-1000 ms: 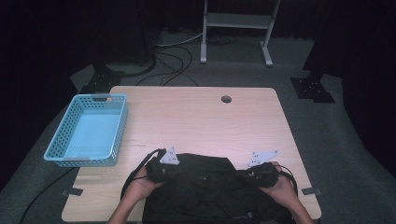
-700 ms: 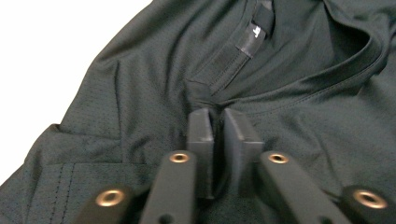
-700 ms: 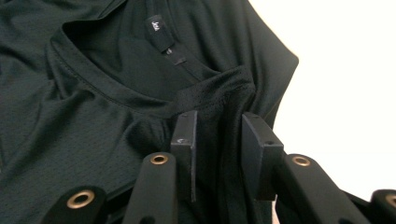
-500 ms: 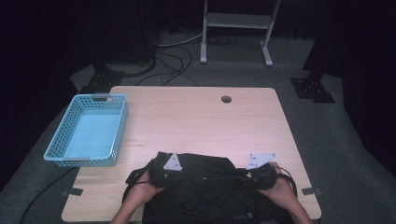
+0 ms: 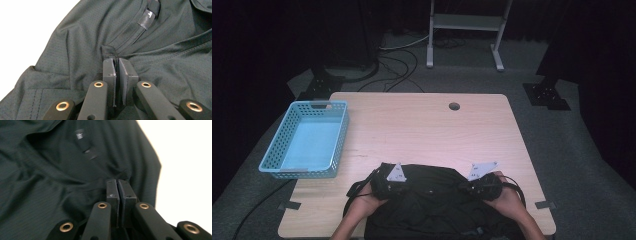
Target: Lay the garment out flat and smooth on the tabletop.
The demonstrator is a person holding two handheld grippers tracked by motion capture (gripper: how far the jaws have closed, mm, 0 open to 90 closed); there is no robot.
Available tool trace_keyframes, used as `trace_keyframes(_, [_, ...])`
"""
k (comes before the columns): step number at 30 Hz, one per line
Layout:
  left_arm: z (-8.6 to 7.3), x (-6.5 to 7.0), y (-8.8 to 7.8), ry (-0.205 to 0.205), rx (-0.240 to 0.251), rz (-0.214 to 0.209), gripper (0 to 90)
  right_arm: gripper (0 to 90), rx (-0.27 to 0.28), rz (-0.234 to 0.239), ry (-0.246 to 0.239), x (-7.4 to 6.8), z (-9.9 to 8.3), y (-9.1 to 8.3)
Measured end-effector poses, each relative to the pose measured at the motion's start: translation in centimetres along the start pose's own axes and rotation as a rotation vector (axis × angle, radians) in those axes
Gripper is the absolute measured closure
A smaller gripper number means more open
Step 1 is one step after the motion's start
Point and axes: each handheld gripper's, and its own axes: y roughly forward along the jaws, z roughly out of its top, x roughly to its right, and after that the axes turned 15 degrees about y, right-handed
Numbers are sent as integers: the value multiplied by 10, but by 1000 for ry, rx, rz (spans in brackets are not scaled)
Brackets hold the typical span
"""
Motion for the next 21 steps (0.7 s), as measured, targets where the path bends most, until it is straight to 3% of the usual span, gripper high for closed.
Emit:
trace_keyframes(6, [-2, 2, -1, -1, 9, -1, 854, 886, -24, 54, -10, -11, -11, -7])
trace_keyframes(11, [-3, 1, -3, -1, 15, -6, 871, 888, 24, 108, 42, -5, -20, -17])
trace_keyframes(16, [-2, -1, 0, -15, 12, -13, 870, 877, 6, 68, 60, 4, -20, -13])
trace_keyframes(21, [-4, -6, 2, -35, 6, -20, 814, 774, -15, 60, 82, 15, -17, -4])
